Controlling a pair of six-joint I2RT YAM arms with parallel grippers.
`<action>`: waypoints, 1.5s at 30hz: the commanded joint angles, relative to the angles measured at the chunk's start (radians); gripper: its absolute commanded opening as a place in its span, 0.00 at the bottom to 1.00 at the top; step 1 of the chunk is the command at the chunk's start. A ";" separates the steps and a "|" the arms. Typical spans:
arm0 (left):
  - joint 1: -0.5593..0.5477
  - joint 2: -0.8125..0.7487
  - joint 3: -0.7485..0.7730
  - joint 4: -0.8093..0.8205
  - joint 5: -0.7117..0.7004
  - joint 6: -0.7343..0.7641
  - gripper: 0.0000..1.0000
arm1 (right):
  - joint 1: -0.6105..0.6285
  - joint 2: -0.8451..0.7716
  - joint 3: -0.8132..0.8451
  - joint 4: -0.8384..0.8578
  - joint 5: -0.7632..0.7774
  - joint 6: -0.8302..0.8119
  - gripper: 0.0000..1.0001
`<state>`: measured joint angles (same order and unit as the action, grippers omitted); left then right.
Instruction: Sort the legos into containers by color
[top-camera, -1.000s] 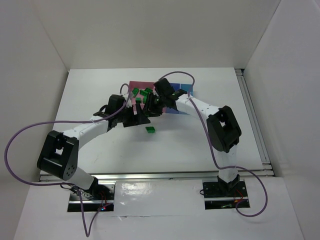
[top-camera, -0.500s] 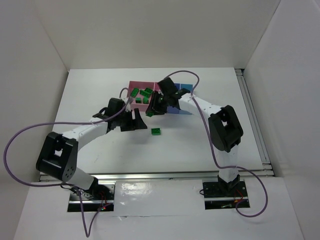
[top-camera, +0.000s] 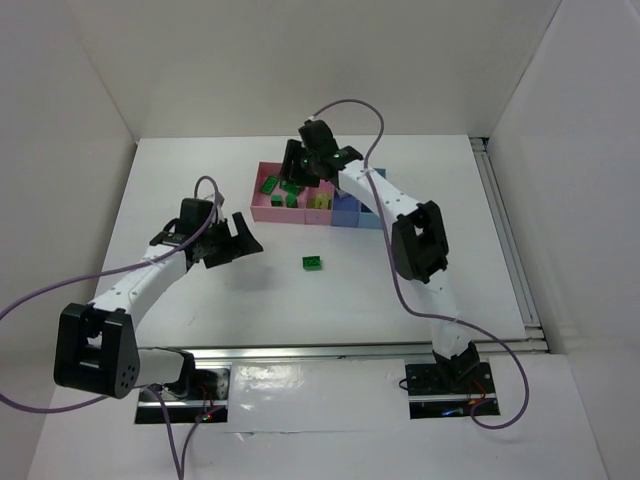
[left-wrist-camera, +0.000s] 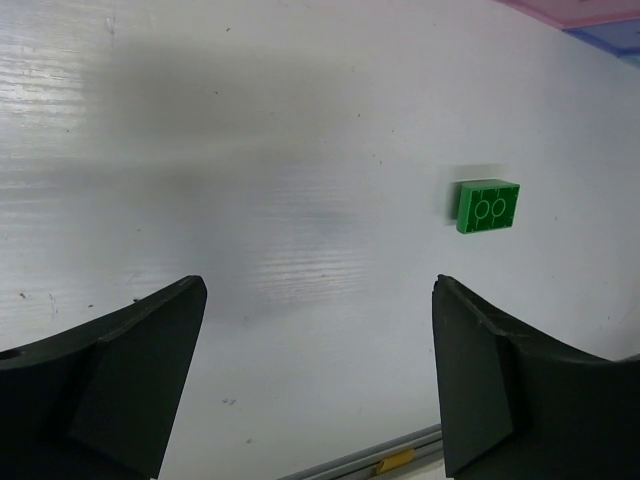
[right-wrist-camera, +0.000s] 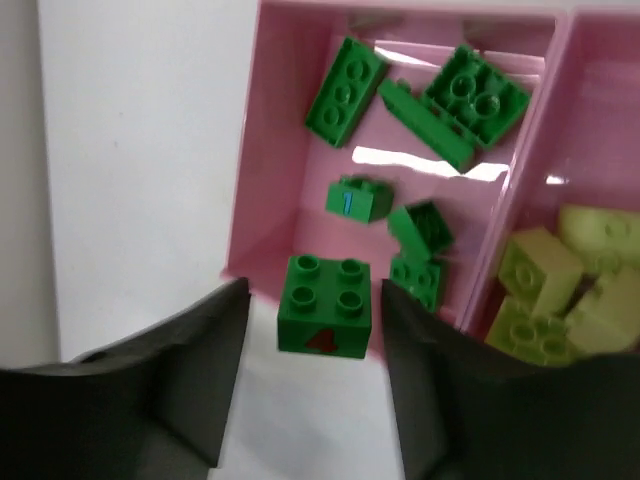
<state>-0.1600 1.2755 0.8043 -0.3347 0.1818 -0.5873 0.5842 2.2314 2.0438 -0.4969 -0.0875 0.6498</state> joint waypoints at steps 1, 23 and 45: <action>0.002 0.039 0.053 -0.018 0.033 -0.008 0.95 | -0.006 0.214 0.230 -0.093 0.014 -0.048 0.67; -0.049 0.116 0.125 -0.059 0.033 0.057 0.93 | 0.106 -0.441 -0.668 0.012 0.097 -0.412 0.86; -0.049 0.145 0.144 -0.059 0.024 0.057 0.92 | 0.147 -0.210 -0.588 0.004 0.106 -0.639 0.80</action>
<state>-0.2085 1.4124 0.9104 -0.3969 0.2062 -0.5274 0.7242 2.0052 1.4082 -0.5358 -0.0364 0.0200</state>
